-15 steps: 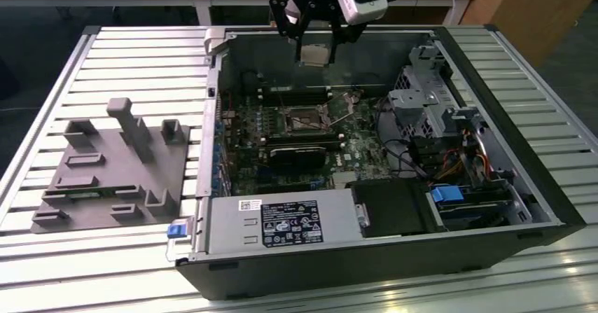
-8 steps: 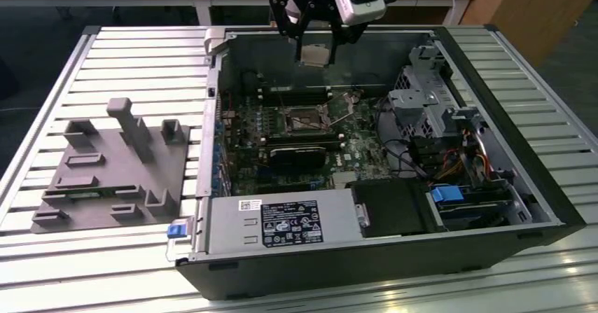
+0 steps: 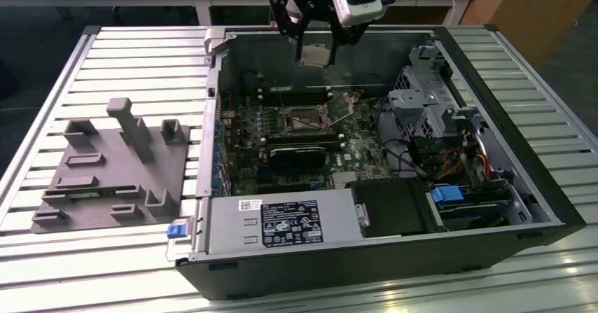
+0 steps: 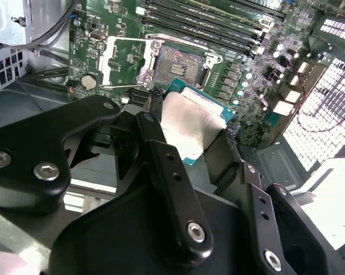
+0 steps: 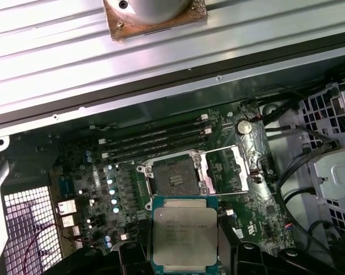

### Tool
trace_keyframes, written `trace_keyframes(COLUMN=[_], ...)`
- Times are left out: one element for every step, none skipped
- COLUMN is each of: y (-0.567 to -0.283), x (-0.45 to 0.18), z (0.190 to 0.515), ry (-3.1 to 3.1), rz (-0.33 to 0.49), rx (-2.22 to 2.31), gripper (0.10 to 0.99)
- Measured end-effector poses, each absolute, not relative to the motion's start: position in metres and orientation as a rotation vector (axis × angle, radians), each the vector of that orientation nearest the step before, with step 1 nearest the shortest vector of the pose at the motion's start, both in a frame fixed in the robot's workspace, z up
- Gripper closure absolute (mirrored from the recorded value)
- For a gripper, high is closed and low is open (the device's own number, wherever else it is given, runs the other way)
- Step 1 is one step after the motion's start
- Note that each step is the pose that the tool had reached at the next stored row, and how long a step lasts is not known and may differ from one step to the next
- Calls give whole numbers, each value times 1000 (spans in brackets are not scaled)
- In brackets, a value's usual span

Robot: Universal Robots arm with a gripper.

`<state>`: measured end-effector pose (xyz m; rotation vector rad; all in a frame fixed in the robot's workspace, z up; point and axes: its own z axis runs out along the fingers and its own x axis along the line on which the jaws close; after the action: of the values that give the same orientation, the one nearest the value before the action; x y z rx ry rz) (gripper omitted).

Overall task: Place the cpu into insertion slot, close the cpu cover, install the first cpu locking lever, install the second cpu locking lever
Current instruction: 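Place the cpu into insertion slot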

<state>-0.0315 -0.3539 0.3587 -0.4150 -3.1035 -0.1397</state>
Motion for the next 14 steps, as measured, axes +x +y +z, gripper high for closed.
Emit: trace_keyframes(y=[-354, -354, -354, -354, -354, -354, -354, -354, -354, -354, -354, -354, -354, -354], x=[-32, -32, -32, -32, -32, -32, -32, -32, -32, -32, -32, -32, -32, -32], z=[359, 359, 359, 358, 358, 358, 358, 358, 358, 358, 358, 358, 358, 358], ry=[-3102, -3101, -3100, -3099, -3098, -3097, -3096, -3095, -3094, -3093, -3092, -3090, -3089, -3088], rz=[-140, -140, -140, -140, -140, -140, -140, -140, -139, -140, -139, -139, -139, -139], rx=[-425, -434, -443, -452, -461, -470, -479, -489, -497, -506, -515, -523, -532, -540], gripper=[545, 545, 545, 545, 545, 545, 545, 545, 545, 545, 545, 545, 545, 545])
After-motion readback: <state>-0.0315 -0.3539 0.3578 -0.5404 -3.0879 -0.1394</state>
